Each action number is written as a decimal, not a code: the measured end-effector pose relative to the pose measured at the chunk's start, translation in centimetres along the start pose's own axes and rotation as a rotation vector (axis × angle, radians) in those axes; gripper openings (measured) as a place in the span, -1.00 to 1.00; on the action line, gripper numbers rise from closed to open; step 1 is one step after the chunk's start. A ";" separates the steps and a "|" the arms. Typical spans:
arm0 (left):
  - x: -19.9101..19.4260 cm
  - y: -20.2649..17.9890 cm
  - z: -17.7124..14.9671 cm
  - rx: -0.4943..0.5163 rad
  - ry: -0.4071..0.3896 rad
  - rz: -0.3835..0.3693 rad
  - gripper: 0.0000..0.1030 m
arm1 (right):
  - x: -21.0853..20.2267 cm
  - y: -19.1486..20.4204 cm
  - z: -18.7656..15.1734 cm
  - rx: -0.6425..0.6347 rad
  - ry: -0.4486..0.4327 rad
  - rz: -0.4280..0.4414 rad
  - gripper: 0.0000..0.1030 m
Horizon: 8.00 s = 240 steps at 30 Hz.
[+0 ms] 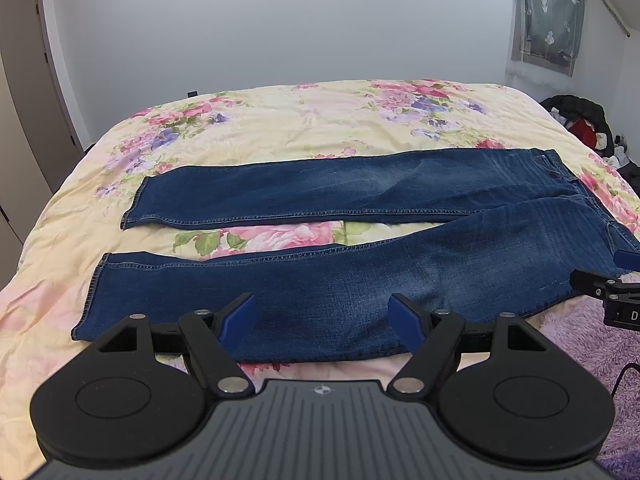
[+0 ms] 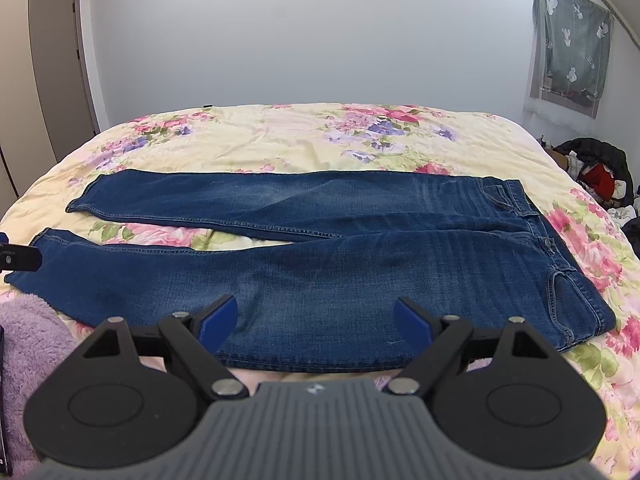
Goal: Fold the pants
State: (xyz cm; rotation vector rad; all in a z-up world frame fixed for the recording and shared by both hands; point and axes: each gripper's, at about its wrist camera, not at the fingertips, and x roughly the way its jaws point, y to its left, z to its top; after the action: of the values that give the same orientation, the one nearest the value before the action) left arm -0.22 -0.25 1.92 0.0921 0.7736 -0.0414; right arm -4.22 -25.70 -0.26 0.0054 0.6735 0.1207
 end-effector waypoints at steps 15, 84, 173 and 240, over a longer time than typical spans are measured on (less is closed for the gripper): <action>0.1 -0.4 -0.3 0.004 0.004 -0.013 0.71 | -0.1 0.2 0.0 -0.008 0.002 -0.002 0.59; 19.6 15.3 -8.4 0.898 0.505 0.238 -0.37 | 11.1 -28.9 -1.1 -0.313 0.383 -0.327 -0.60; 14.7 14.8 -2.1 0.349 0.327 0.428 -0.92 | 11.1 -24.5 -12.6 -1.322 0.189 -0.231 -0.75; 37.6 29.1 19.3 -0.054 0.203 0.408 0.27 | 45.0 -24.7 15.6 -0.741 0.317 -0.515 -0.80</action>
State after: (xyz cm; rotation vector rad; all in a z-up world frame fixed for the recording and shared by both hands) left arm 42.12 26.65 -8.67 0.2038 0.9449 0.3806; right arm 43.04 -44.64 -17.16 -0.9097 0.8925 -0.1344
